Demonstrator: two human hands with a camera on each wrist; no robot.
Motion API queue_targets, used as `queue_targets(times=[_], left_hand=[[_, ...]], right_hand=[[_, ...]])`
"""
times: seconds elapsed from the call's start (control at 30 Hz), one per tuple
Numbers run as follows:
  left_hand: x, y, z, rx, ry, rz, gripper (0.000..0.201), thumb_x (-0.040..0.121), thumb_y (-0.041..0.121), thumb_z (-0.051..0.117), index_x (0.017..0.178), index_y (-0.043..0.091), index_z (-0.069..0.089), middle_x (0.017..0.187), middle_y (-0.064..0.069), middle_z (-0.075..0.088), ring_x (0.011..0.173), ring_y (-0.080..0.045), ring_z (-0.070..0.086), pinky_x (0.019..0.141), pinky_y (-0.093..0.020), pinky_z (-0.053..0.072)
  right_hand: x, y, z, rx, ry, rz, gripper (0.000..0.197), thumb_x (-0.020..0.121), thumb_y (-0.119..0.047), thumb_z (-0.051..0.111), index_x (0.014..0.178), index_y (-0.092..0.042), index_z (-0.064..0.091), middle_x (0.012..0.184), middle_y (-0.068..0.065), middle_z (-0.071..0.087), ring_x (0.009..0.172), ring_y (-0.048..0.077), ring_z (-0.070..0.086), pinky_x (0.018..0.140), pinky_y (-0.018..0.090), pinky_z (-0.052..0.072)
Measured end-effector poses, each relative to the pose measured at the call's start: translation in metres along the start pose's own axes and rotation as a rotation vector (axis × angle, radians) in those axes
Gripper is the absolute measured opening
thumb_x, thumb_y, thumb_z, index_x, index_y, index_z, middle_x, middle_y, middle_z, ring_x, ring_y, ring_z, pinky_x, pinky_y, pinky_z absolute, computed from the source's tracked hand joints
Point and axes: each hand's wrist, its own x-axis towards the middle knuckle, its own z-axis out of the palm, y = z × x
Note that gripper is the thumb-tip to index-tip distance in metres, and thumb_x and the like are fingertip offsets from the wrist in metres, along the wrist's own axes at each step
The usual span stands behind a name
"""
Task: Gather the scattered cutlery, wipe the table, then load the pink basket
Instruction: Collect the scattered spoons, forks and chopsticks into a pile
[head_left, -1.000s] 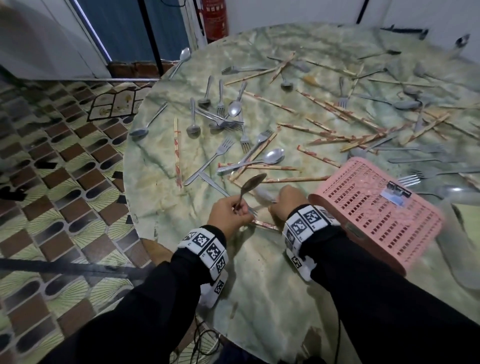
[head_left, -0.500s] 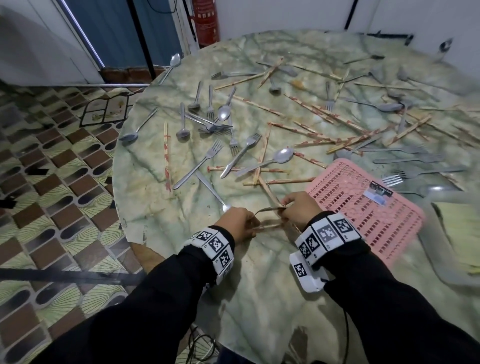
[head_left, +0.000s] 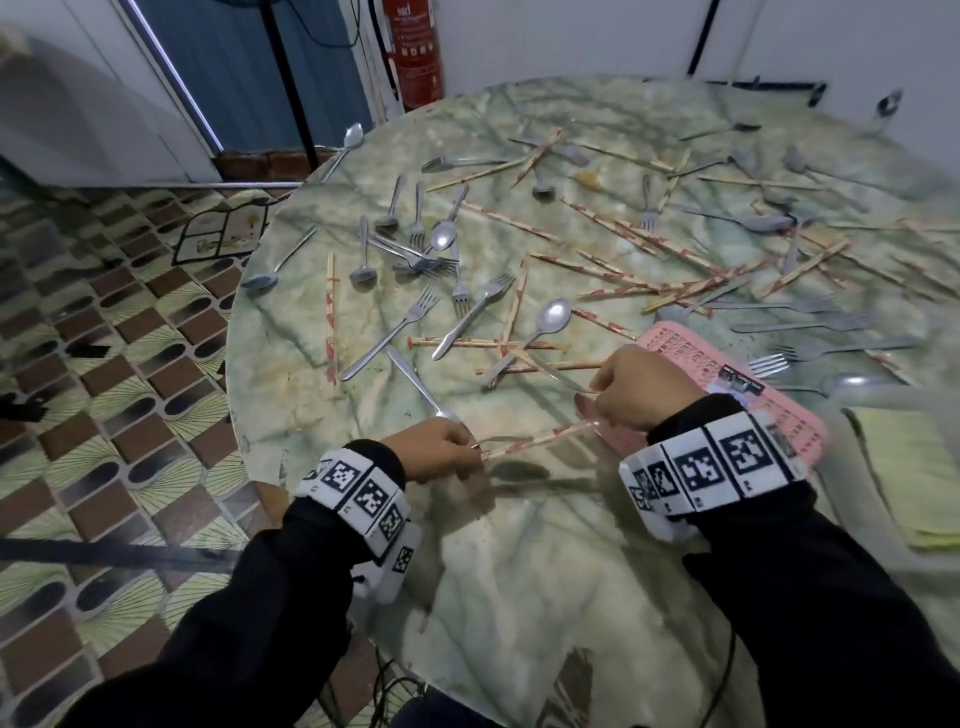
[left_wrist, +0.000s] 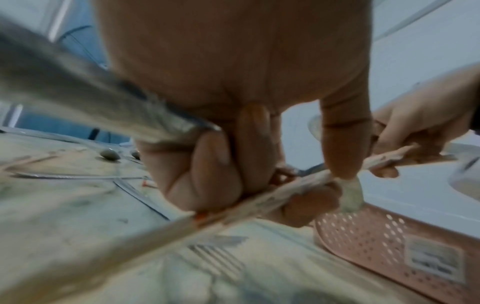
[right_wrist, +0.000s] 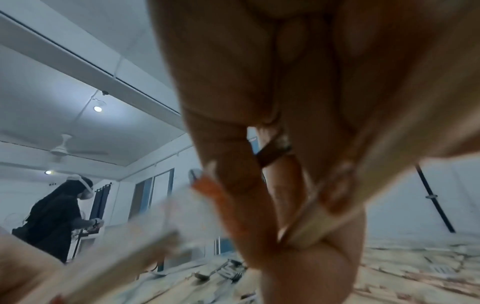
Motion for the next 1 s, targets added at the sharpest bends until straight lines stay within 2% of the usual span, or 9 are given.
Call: queue_targets(times=[0.17,0.27,0.37,0.5,0.6,0.7,0.8,0.87,1.0], left_hand=[[-0.019,-0.016,-0.020,-0.140,0.013,-0.022,0.025,0.078,0.017,0.068,0.059,0.016,0.051,0.045,0.009,0.044,0.036,-0.004,0.032,0.038,-0.016,0.023],[-0.025,-0.031,-0.033,-0.235,0.195,-0.017,0.028,0.091,0.020,0.057,0.064,0.015,0.052,0.047,0.008,0.041,0.036,-0.002,0.034,0.040,-0.014,0.028],[-0.025,-0.039,-0.044,-0.307,0.404,0.020,0.037,0.098,0.024,0.041,0.066,0.013,0.055,0.042,0.008,0.039,0.038,-0.005,0.037,0.049,-0.022,0.032],[-0.017,-0.042,-0.054,-0.333,0.631,0.028,0.039,0.099,0.024,0.039,0.064,0.015,0.052,0.046,0.002,0.044,0.049,-0.018,0.041,0.062,-0.030,0.039],[-0.008,-0.039,-0.061,-0.435,0.725,-0.020,0.036,0.099,0.024,0.040,0.066,0.012,0.051,0.054,-0.004,0.040,0.049,-0.021,0.039,0.065,-0.035,0.044],[0.004,-0.041,-0.072,-0.351,0.766,-0.062,0.033,0.098,0.026,0.042,0.074,0.006,0.054,0.063,-0.009,0.047,0.064,-0.026,0.046,0.068,-0.036,0.046],[0.015,-0.046,-0.087,-0.265,0.761,-0.085,0.029,0.094,0.024,0.049,0.073,0.006,0.057,0.064,-0.011,0.051,0.073,-0.029,0.050,0.070,-0.038,0.045],[0.022,-0.048,-0.097,-0.187,0.712,-0.113,0.024,0.093,0.023,0.053,0.077,0.006,0.060,0.063,-0.006,0.049,0.072,-0.025,0.049,0.063,-0.028,0.035],[0.043,-0.052,-0.114,-0.070,0.627,-0.138,0.022,0.090,0.022,0.057,0.099,0.005,0.068,0.088,-0.012,0.062,0.086,-0.026,0.057,0.073,-0.028,0.039]], right_hand=[[-0.009,0.006,-0.002,0.033,-0.077,-0.034,0.021,0.088,-0.024,0.062,0.084,-0.003,0.062,0.071,0.007,0.060,0.065,0.018,0.055,0.055,0.024,0.037],[-0.014,0.007,0.011,0.160,-0.097,-0.034,0.029,0.092,-0.026,0.055,0.068,-0.010,0.056,0.062,0.004,0.059,0.059,0.015,0.054,0.054,0.025,0.037],[-0.016,0.000,0.031,0.278,-0.128,-0.041,0.032,0.096,-0.029,0.046,0.069,-0.015,0.055,0.064,0.001,0.061,0.062,0.014,0.057,0.057,0.026,0.038],[-0.019,-0.016,0.059,0.319,-0.164,-0.046,0.037,0.099,-0.028,0.040,0.069,-0.012,0.055,0.064,-0.004,0.053,0.058,0.005,0.049,0.049,0.017,0.033],[-0.017,-0.029,0.084,0.684,-0.223,0.075,0.027,0.100,-0.017,0.040,0.078,-0.007,0.053,0.065,0.002,0.050,0.049,0.009,0.046,0.043,0.014,0.039],[-0.009,-0.040,0.104,0.910,-0.182,0.175,0.019,0.096,-0.003,0.039,0.083,-0.008,0.052,0.061,0.006,0.046,0.041,0.012,0.038,0.038,0.022,0.033],[0.001,-0.060,0.115,0.941,-0.103,0.215,0.019,0.086,0.004,0.046,0.082,-0.012,0.055,0.064,0.007,0.049,0.050,0.018,0.045,0.045,0.025,0.041],[0.010,-0.077,0.124,0.893,0.006,0.222,0.009,0.080,-0.003,0.059,0.083,-0.010,0.062,0.077,0.008,0.061,0.069,0.022,0.058,0.065,0.031,0.051],[0.030,-0.111,0.138,0.766,0.088,0.248,0.033,0.076,-0.010,0.066,0.108,-0.001,0.060,0.105,0.015,0.064,0.096,0.030,0.062,0.082,0.031,0.051]])
